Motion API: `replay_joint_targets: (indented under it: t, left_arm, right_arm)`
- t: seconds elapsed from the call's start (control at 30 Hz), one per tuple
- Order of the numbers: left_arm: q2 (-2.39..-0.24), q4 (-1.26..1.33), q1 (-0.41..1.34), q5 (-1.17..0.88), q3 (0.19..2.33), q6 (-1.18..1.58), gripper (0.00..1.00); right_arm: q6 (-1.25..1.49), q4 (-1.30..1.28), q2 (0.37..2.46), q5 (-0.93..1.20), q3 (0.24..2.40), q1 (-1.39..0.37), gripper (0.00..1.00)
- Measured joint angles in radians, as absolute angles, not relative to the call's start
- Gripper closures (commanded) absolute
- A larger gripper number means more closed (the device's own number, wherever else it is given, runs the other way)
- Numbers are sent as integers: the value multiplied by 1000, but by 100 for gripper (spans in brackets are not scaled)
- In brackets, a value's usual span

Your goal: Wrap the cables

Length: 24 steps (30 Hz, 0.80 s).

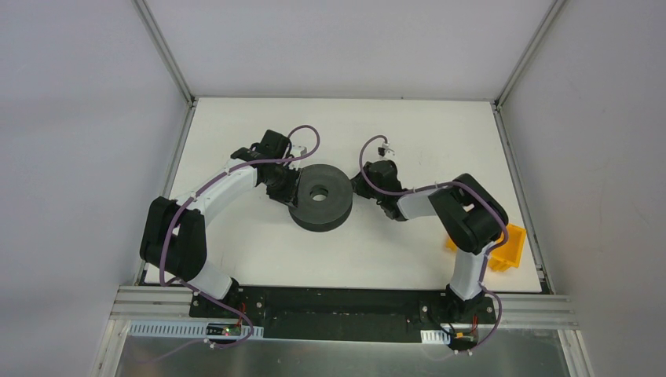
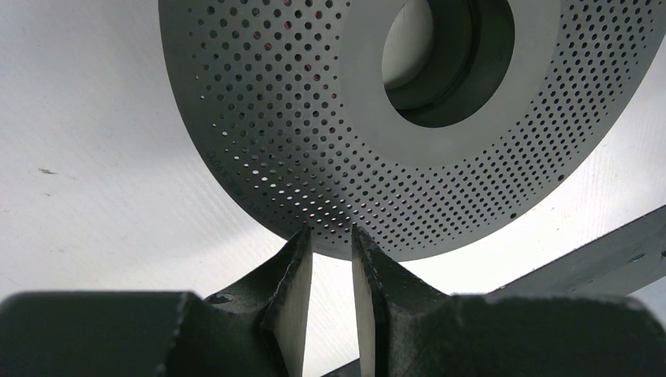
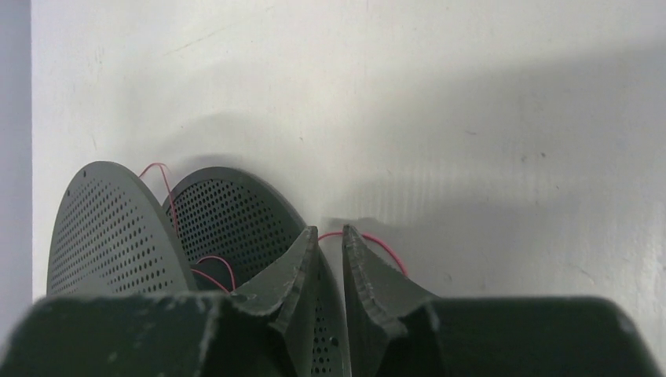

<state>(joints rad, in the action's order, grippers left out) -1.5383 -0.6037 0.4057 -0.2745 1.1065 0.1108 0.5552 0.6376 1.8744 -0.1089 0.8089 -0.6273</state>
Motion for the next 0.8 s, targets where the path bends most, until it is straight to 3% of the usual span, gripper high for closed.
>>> replay_joint_targets:
  t: [0.37, 0.8]
  left_arm:
    - [-1538, -609, 406, -275, 1106, 111, 76]
    - [-1538, -609, 406, -275, 1106, 111, 76]
  right_arm:
    - [650, 623, 1881, -59, 823, -607, 74]
    - [668, 407, 1640, -108, 803, -599, 69]
